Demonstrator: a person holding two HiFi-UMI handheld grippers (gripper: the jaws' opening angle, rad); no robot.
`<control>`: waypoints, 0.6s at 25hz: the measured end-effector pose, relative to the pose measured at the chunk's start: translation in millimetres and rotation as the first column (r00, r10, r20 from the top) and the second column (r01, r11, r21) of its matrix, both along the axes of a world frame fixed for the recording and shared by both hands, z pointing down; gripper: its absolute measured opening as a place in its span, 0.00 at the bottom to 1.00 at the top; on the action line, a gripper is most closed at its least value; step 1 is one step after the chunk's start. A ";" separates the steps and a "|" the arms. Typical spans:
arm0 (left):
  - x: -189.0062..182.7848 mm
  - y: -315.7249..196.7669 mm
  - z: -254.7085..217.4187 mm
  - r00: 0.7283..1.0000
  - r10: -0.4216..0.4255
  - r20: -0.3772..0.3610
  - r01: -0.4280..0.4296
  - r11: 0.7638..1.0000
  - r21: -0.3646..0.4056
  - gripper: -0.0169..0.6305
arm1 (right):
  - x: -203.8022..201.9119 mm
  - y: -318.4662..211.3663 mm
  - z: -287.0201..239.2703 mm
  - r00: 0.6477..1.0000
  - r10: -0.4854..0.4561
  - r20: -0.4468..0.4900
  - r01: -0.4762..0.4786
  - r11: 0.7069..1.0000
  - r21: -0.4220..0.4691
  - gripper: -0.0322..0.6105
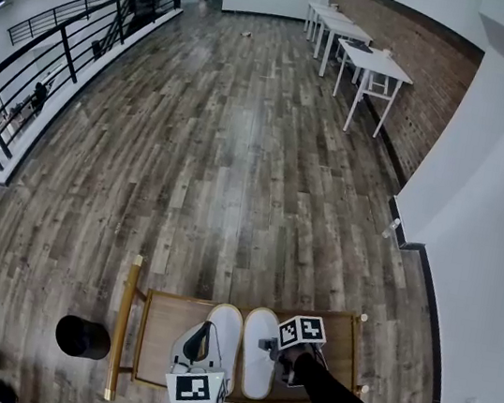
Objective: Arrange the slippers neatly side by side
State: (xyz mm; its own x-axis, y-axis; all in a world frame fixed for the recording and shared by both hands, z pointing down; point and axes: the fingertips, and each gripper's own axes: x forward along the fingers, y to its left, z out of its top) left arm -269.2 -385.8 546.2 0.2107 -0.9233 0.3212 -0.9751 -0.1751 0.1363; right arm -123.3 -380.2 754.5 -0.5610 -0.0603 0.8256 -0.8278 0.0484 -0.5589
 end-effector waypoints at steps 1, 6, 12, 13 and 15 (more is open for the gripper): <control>-0.3 -0.3 -0.6 1.000 0.000 -0.001 0.000 1.000 0.001 0.03 | 0.4 -0.5 -1.1 1.000 0.000 0.000 0.000 1.000 0.003 0.18; -0.1 0.6 -1.4 1.000 -0.003 -0.004 0.003 1.000 0.005 0.03 | 2.3 -2.0 -5.1 1.000 0.005 0.000 -0.005 1.000 0.015 0.18; -1.7 -0.5 -3.8 1.000 -0.010 -0.005 0.010 1.000 0.010 0.03 | 7.1 -4.0 -13.1 1.000 -0.011 -0.008 0.011 0.999 0.032 0.18; -3.0 -0.9 -4.2 1.000 -0.012 -0.006 0.012 1.000 0.011 0.03 | 8.2 -5.5 -16.1 1.000 -0.013 -0.011 0.013 0.999 0.042 0.18; -3.6 -1.4 -3.8 1.000 -0.015 -0.007 0.015 1.000 0.013 0.03 | 10.4 -9.8 -25.0 1.000 -0.015 -0.009 0.015 0.997 0.074 0.18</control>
